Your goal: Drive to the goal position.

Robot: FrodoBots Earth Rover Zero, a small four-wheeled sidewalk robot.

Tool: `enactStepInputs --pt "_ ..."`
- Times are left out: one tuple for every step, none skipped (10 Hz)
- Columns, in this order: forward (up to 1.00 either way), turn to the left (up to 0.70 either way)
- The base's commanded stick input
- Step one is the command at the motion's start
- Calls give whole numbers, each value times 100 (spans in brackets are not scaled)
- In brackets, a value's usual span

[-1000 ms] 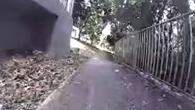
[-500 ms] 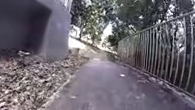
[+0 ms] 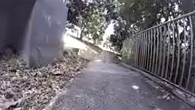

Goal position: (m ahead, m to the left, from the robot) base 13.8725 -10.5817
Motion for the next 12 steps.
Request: enactStepInputs --pt "0 0" --pt "0 0" --pt "40 0" --pt "100 0" --pt "100 0" --pt "100 0" --pt "100 0" --pt "100 0" --pt "100 0" --pt "100 0" --pt "100 0" --pt "100 0"
